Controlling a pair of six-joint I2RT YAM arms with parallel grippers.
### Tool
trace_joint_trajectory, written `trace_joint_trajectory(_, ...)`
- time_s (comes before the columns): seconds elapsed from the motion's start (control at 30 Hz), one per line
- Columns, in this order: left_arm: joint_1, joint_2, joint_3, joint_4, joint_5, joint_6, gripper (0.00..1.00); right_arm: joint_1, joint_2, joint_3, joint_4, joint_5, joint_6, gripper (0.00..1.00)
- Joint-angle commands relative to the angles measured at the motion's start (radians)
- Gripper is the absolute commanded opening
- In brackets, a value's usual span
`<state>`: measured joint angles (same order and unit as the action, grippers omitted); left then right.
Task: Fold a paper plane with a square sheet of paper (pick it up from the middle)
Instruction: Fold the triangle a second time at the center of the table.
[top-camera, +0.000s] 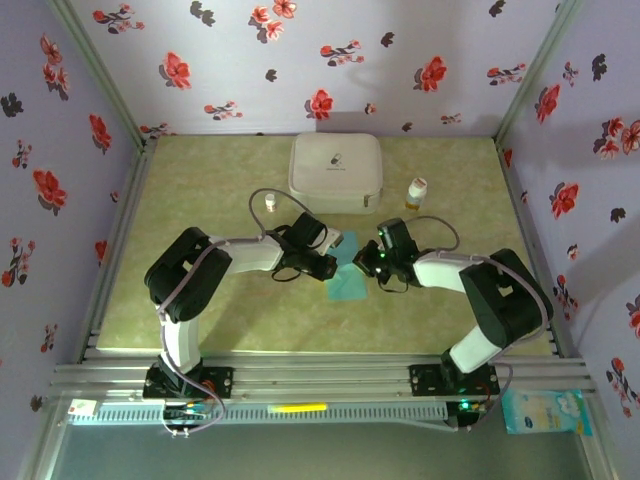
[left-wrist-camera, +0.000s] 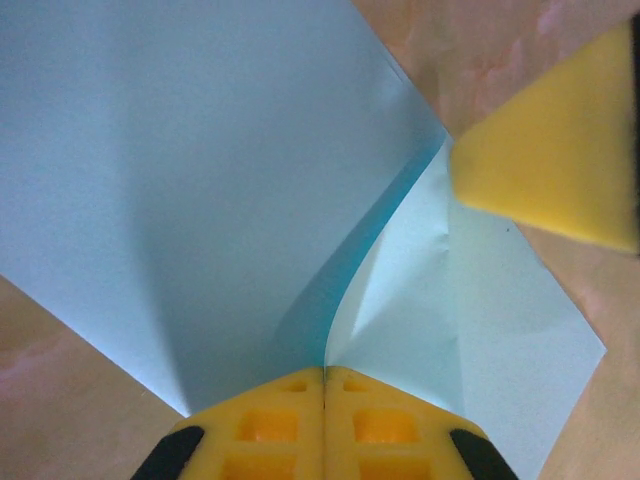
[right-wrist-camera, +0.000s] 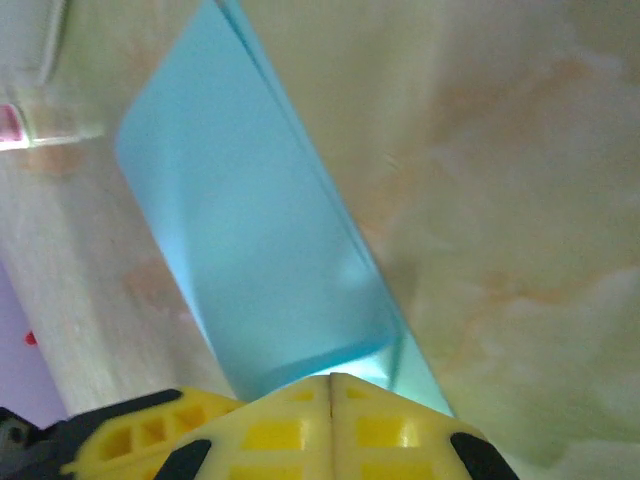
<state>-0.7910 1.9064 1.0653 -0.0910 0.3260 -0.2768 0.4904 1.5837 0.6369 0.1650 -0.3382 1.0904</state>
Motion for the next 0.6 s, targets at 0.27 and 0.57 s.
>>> trace_joint_trajectory(0.27,0.004,0.062,-0.017,-0.107,-0.021,0.028,0.03,-0.049,0.081,-0.036,0.004,0.103,0.043,0.00)
trace_joint_trajectory(0.57,0.003,0.066,-0.018,-0.108,-0.012,0.027,0.03,-0.044,-0.022,0.027,0.005,-0.042,-0.057,0.02)
